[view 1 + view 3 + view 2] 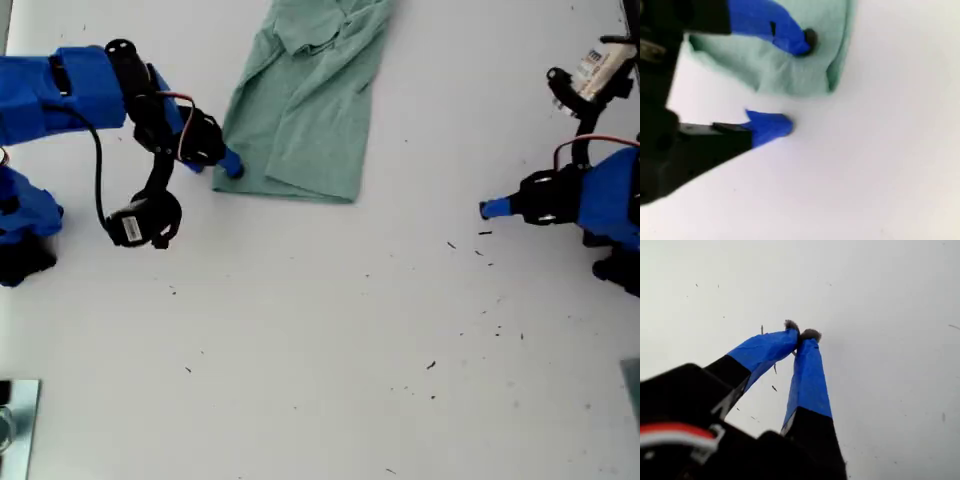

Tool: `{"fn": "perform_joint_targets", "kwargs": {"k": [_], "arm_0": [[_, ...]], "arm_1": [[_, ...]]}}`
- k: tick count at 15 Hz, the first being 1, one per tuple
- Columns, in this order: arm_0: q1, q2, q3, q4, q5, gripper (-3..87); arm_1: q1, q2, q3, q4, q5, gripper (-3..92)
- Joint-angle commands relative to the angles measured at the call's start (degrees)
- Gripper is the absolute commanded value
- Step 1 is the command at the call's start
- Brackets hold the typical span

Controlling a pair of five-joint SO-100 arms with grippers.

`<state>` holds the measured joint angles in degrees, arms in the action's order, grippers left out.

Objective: Fold t shirt

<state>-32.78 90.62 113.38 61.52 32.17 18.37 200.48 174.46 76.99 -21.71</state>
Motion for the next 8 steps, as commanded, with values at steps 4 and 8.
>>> {"fn": "perform_joint_targets", "kwargs": {"k": [4, 8], "arm_0": [[5.4, -2.6, -0.4, -4.6, -5.0, -0.2], [7.2, 10.2, -2.6, 1.9, -8.5, -0.2]], "arm_1": [[0.1, 0.3, 3.8, -1.1, 0.2, 2.2], [0.4, 0.3, 3.8, -1.1, 0.0, 2.2]]}}
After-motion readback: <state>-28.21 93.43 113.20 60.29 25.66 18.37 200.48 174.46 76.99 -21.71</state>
